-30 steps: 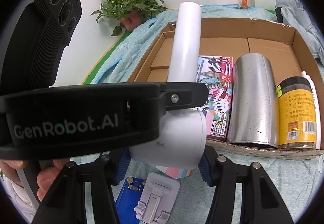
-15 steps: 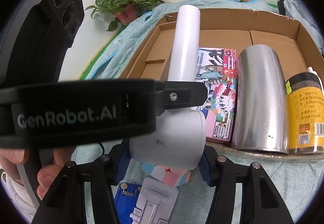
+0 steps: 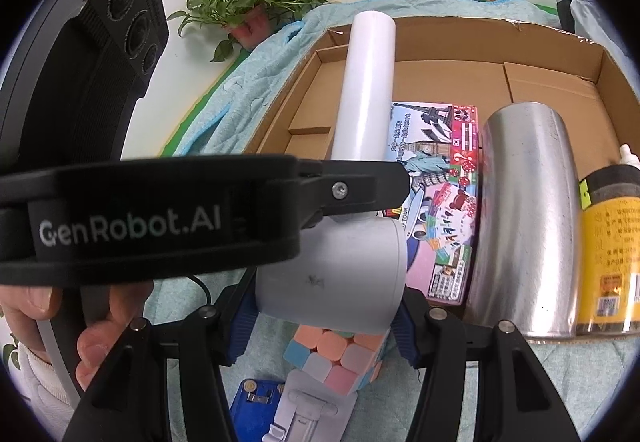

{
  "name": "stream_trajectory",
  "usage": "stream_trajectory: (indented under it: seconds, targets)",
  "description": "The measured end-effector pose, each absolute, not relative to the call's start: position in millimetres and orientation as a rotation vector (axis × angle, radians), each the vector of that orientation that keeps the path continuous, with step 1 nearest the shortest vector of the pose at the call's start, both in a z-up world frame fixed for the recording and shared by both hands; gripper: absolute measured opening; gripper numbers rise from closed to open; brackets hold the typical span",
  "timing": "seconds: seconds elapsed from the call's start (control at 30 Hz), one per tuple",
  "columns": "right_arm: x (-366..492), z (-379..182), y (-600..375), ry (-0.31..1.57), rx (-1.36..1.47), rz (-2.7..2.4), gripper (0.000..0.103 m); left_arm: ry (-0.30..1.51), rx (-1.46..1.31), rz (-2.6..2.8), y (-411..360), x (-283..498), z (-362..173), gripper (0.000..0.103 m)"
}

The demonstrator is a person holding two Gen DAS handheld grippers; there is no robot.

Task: Organize rigid objects
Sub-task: 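Carry the white hair dryer over the cardboard box with the right tool, then lower the hair dryer into the box and open the right tool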

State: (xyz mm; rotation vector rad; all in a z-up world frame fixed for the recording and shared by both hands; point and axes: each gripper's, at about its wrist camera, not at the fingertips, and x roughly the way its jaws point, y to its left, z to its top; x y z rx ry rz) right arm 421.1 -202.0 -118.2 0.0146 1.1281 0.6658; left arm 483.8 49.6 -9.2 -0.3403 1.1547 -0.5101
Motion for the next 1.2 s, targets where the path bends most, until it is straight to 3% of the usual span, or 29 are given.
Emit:
stream_trajectory:
  seconds: [0.7,0.8,1.07,1.1,1.17,1.2]
  targets:
    - [438.5,-141.2,-210.3,1.275,0.121,0.751,0.061,1.21,-0.442,-0.441,90.5,497.1,-50.7,0.031]
    - [437.3,-141.1,-217.2,1.249,0.126,0.748,0.051,1.166,-0.421,-0.429,95.9,483.4,-45.1,0.031]
    - [422.0,-132.8,-218.1,1.248,0.105,0.741,0.053,1.155,-0.388,-0.378,100.4,467.5,-40.4,0.031]
    - [415.4,-126.8,-220.7,1.221,0.105,0.752,0.054,1.147,-0.383,-0.376,99.8,464.0,-37.5,0.031]
    - [399.5,-114.3,-228.0,1.152,0.09,0.779,0.072,1.093,-0.353,-0.368,98.1,450.7,-25.9,0.038]
    - [389.9,-108.0,-233.3,1.111,0.069,0.781,0.086,1.04,-0.323,-0.36,95.1,439.4,-16.4,0.041]
